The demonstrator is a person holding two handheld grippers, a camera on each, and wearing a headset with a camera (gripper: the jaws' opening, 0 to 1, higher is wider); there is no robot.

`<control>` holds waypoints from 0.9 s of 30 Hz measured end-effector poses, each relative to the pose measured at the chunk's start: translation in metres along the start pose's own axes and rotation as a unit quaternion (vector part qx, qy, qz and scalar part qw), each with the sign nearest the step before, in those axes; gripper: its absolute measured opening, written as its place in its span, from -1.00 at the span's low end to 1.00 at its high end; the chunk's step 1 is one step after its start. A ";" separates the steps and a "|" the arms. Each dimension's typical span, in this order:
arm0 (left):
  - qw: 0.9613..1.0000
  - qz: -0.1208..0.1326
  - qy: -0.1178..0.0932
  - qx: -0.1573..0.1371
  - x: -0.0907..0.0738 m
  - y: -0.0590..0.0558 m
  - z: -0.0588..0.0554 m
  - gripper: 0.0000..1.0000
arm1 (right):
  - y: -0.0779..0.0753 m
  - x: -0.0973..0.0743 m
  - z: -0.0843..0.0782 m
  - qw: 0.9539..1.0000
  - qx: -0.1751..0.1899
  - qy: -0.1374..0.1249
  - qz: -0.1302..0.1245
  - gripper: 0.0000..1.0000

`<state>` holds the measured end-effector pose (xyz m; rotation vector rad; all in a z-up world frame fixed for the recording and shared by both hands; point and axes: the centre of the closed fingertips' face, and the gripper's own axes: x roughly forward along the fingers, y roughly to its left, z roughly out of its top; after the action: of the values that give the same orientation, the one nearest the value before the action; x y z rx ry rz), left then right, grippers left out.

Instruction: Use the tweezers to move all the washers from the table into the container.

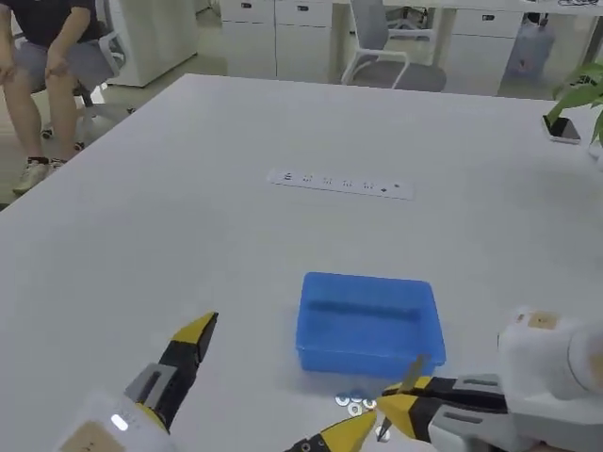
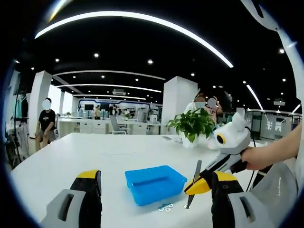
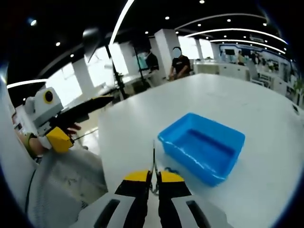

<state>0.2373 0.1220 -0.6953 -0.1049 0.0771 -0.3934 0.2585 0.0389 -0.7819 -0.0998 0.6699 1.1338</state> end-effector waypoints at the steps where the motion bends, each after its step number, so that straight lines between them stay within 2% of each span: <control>1: 1.000 0.003 -0.009 -0.007 -0.001 0.002 0.002 0.98 | -0.002 -0.003 0.003 1.000 0.002 -0.004 -0.004 -0.94; 5: 1.000 -0.002 -0.023 -0.018 0.000 0.001 0.006 0.98 | -0.010 -0.015 0.011 1.000 0.015 -0.016 -0.018 -0.93; 9: 1.000 0.003 -0.011 -0.025 0.003 0.004 0.001 0.98 | -0.020 -0.025 0.023 0.999 0.019 -0.027 -0.036 -0.93; 14: 0.999 0.009 -0.011 -0.028 0.002 0.007 0.000 0.98 | -0.031 -0.030 0.035 0.998 0.026 -0.039 -0.051 -0.93; 27: 0.999 0.017 0.003 -0.029 0.002 0.010 -0.007 0.98 | -0.054 -0.016 0.068 0.995 0.029 -0.055 -0.076 -0.93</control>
<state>0.2425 0.1298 -0.7032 -0.1605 0.0956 -0.3570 0.3313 0.0290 -0.7327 -0.0389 0.5863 0.9656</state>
